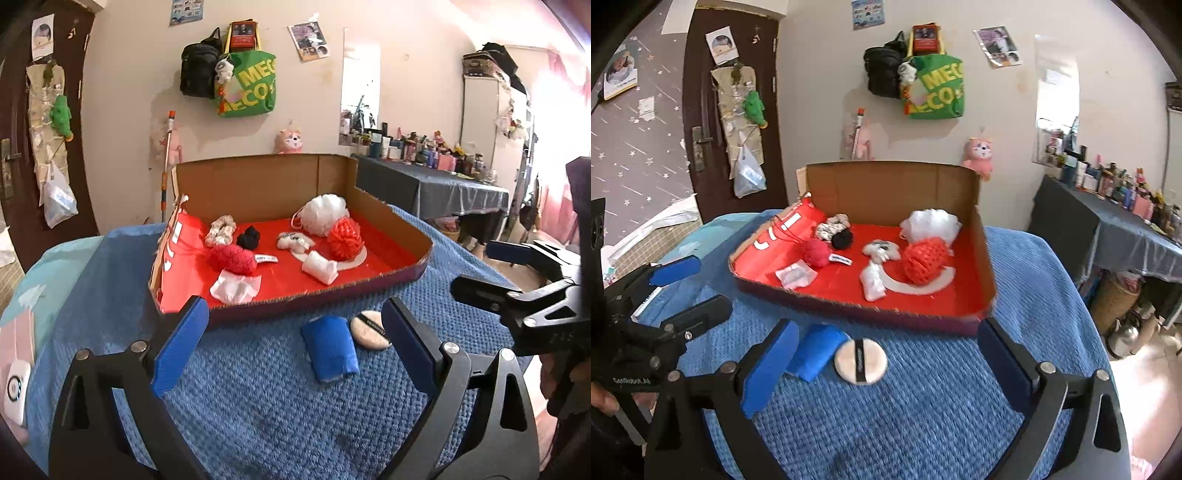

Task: Organize soft objects
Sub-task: 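Withdraw both tools from the box toward the blue cloth and powder puff, then grasp the beige powder puff with the right gripper while the left grasps the blue cloth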

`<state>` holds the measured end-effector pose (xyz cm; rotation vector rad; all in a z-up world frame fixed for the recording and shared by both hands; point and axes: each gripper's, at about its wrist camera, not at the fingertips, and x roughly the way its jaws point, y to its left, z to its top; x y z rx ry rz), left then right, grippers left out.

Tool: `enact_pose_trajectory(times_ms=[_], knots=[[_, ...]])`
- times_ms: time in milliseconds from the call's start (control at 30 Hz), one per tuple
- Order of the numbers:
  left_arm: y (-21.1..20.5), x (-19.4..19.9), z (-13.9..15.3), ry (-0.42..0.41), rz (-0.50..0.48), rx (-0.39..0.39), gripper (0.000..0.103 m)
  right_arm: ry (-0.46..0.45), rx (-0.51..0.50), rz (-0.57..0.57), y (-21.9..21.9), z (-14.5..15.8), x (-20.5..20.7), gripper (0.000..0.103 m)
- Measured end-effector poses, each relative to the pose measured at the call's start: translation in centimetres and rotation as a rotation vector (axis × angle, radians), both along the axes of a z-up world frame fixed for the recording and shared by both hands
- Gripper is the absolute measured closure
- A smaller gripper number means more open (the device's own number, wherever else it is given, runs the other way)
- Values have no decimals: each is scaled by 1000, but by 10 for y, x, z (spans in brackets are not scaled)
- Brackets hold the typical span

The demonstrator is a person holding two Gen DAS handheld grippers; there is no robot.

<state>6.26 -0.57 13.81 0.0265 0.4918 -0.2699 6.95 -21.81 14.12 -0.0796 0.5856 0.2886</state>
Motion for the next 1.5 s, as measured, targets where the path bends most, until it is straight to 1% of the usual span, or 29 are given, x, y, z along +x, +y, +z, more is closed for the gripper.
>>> enact_pose_trajectory(times_ms=[133, 400, 533, 733, 800, 1000, 1233, 1367, 1500], knots=[[-4, -4, -14, 23, 16, 9, 7, 0, 7, -39, -8, -15, -10, 1], [-7, -4, -41, 110, 10, 7, 7, 63, 10, -51, -16, -43, -9, 0], [-11, 2, -49, 141, 3, 18, 7, 89, 16, -33, -17, -53, -5, 0], [-16, 16, -58, 205, -29, 18, 7, 142, 33, 35, -19, -64, 9, 0], [-20, 23, -61, 230, -40, 31, 7, 172, 37, 67, -18, -69, 17, 0], [-30, 43, -67, 288, -86, 67, 7, 210, 5, 106, -14, -77, 33, 0], [-41, 66, -81, 354, -95, 158, 7, 229, 5, 120, -14, -77, 49, 0], [-35, 72, -86, 373, -96, 196, 6, 240, 9, 132, -10, -78, 59, 0], [-18, 76, -83, 370, -75, 198, 6, 263, -11, 176, 2, -82, 68, 0]])
